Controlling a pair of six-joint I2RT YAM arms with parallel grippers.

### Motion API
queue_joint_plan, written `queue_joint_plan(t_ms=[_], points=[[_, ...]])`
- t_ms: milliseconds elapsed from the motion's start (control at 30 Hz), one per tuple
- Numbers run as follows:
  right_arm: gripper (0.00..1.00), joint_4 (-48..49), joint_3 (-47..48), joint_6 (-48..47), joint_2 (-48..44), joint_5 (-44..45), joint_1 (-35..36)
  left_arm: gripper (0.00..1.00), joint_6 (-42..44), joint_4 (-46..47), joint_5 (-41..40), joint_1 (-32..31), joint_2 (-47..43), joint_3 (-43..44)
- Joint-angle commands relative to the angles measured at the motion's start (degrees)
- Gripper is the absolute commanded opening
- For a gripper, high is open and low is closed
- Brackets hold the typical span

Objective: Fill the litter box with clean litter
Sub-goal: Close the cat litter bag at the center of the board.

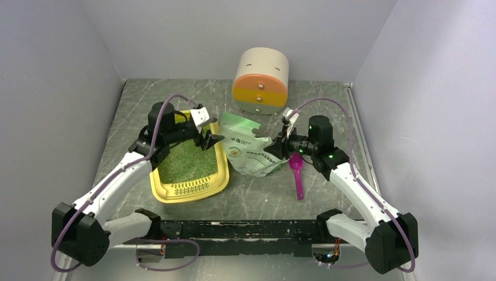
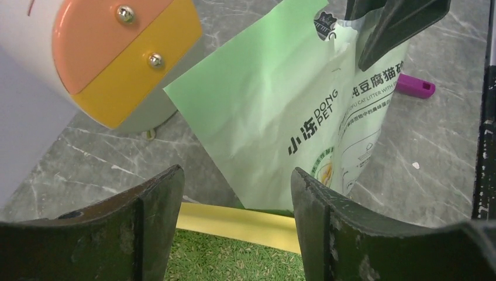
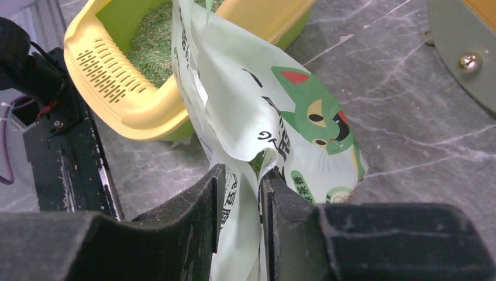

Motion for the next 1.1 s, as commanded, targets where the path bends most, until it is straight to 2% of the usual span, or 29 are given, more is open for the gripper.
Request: queue_joint_plan(t_ms=[0, 100, 233, 333, 433, 600, 633, 667, 767, 800, 900, 1067], points=[[0.31, 3.9, -2.3, 3.2, -2.2, -1.1, 0.5, 0.72, 2.9, 3.6, -1.4, -2.1, -4.2, -2.5], [0.27, 3.2, -1.8, 3.0, -1.3, -1.4, 0.5, 0.72, 2.0, 5.2, 1.6, -2.2, -3.6, -3.8], [0.23, 2.5, -0.9, 1.9, 0.5, -3.0, 0.7, 0.70, 4.1, 1.3, 9.7, -2.3, 2.1, 0.1], [0.19, 1.1, -0.1, 0.5, 1.3, -4.0, 1.2, 0.70, 7.4, -3.8, 6.5, -2.8, 5.0, 2.7], [0.14, 0.6, 0.0, -0.5, 1.3, -5.2, 1.6, 0.71, 6.7, -2.1, 4.2, -2.8, 6.3, 2.8], [0.08, -0.3, 0.0, -1.3, 1.0, -4.9, 1.8, 0.66, 4.7, -0.1, 10.0, -2.9, 8.3, 3.3], [0.07, -0.3, 0.2, -1.1, 1.0, -4.6, 1.8, 0.64, 5.5, -1.2, 12.3, -2.9, 8.6, 3.6], [0.04, 0.0, 0.2, -0.6, 1.0, -4.3, 1.8, 0.54, 6.7, -3.0, 14.9, -3.0, 8.9, 4.4], [0.00, 0.6, 0.1, -0.5, 0.9, -9.0, 1.8, 0.10, 9.4, -6.3, 19.2, -3.1, 9.5, 6.2], [0.00, -0.1, 0.3, -0.4, 1.3, -13.0, 1.5, 0.05, 9.6, -6.6, 18.3, -3.1, 9.5, 6.5], [0.00, -7.9, 3.6, -3.6, 4.2, -23.6, 1.2, 0.05, 5.3, -5.5, 10.5, -3.1, 9.6, 8.0], [0.00, -20.2, 8.3, -8.6, 8.3, -28.1, 1.1, 0.05, 0.3, -5.1, -1.6, -3.1, 10.3, 10.7]])
